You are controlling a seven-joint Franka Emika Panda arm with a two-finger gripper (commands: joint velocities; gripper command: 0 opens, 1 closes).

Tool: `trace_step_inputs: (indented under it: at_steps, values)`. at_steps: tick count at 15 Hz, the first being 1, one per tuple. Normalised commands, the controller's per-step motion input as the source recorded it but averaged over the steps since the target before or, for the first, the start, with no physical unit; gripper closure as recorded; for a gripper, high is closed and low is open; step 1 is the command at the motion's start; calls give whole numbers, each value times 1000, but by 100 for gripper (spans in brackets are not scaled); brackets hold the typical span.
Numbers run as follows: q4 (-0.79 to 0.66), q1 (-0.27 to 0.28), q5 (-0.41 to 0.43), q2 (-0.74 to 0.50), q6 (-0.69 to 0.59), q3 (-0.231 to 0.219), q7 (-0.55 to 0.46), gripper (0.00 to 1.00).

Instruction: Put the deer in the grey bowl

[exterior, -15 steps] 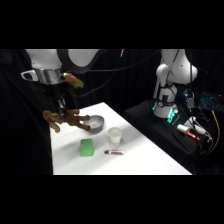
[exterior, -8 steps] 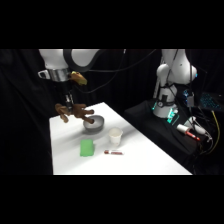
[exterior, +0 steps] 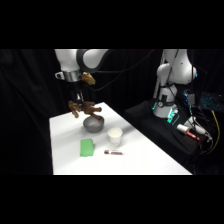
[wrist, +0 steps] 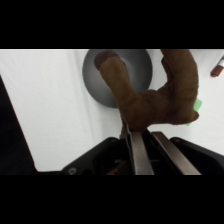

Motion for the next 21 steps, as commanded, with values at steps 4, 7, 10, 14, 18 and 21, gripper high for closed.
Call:
trace_step_inputs:
  at_steps: [4, 7, 10, 14, 18, 21]
  values:
    - [-507, -70, 107, -203, 506, -49, 53, 94]
    - [-356, -67, 99, -78, 523, -51, 38, 94]
    - [-227, -41, 113, -25, 343, -23, 11, 94]
    - [-150, -4, 107, -42, 179, 13, -12, 55]
    - [-90, 36, 41, -87, 84, 1, 4, 22]
    - [-64, 64, -28, -142, 11, -21, 23, 1]
